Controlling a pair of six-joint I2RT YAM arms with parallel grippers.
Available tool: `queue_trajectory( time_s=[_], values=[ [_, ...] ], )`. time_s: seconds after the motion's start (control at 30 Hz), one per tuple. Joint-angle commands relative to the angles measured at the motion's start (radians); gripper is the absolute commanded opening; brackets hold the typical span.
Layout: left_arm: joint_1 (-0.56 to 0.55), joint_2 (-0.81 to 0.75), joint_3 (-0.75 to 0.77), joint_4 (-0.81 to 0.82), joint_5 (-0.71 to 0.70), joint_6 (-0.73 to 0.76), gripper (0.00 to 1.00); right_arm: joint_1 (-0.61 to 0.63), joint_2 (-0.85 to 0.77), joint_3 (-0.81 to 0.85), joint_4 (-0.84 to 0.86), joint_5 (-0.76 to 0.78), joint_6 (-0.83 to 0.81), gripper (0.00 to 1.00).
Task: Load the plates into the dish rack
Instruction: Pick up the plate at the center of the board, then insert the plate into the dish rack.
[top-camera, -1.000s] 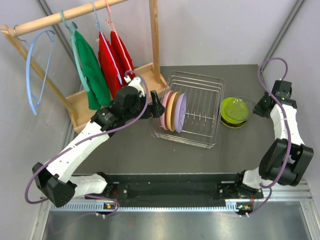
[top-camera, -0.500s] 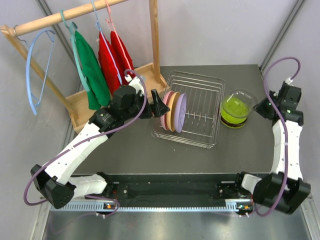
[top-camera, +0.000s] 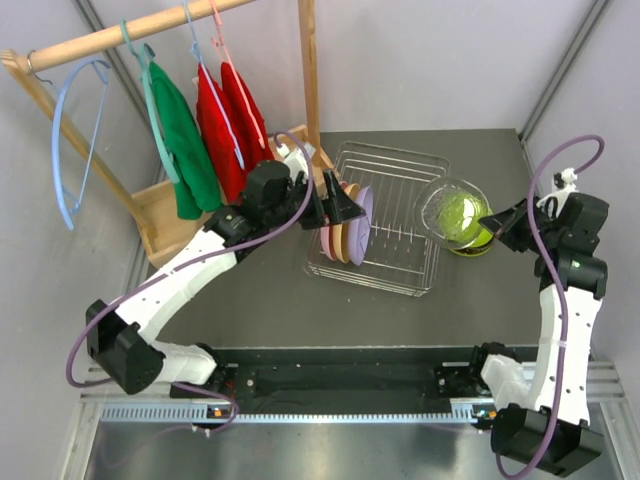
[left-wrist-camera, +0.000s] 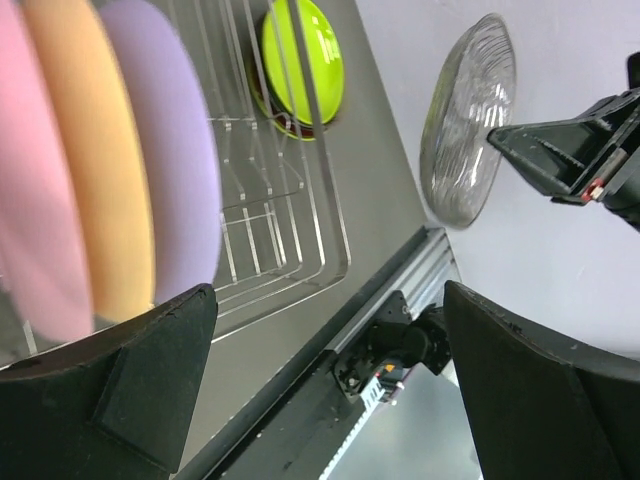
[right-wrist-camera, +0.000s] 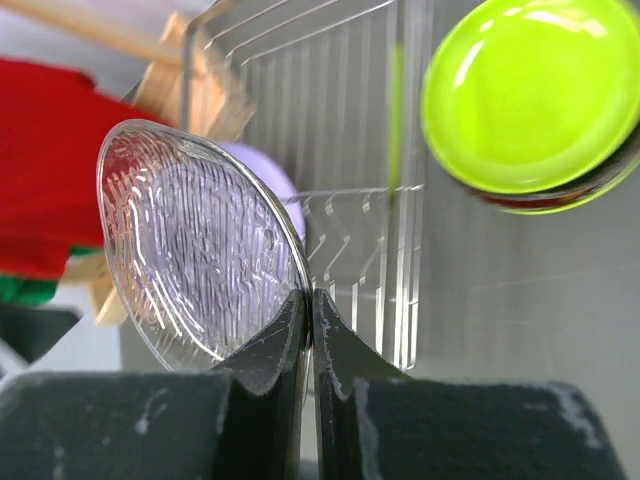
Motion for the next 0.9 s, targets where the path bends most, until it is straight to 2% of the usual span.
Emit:
queue_trajectory(
  time_s=[0.0, 0.3, 0.63, 0.77, 0.8, 0.87],
  values=[
    [-0.036, 0.056, 0.082, 0.121, 0.056, -0.026, 0.99, 0.005, -0.039, -0.014, 0.026, -0.157, 0.018, 0.00],
    [-0.142, 0.171, 0.160, 0.200, 0.043, -0.034, 0.99, 0.044, -0.053, -0.022, 0.026, -0.239, 0.024, 0.00],
    [-0.178, 0.278, 0.205, 0.310, 0.105, -0.081, 0.99, 0.067, -0.048, -0.023, 0.041, -0.285, 0.034, 0.00],
    [-0.195, 0.300, 0.209, 0.332, 0.097, -0.088, 0.90, 0.067, -0.047, -0.040, 0.039, -0.302, 0.021, 0.00],
    [-0.200, 0.301, 0.212, 0.330, 0.091, -0.088, 0.81, 0.067, -0.047, -0.043, 0.041, -0.305, 0.020, 0.00],
    [-0.203, 0.306, 0.212, 0.328, 0.083, -0.089, 0.73, 0.067, -0.048, -0.054, 0.049, -0.319, 0.017, 0.00]
  ],
)
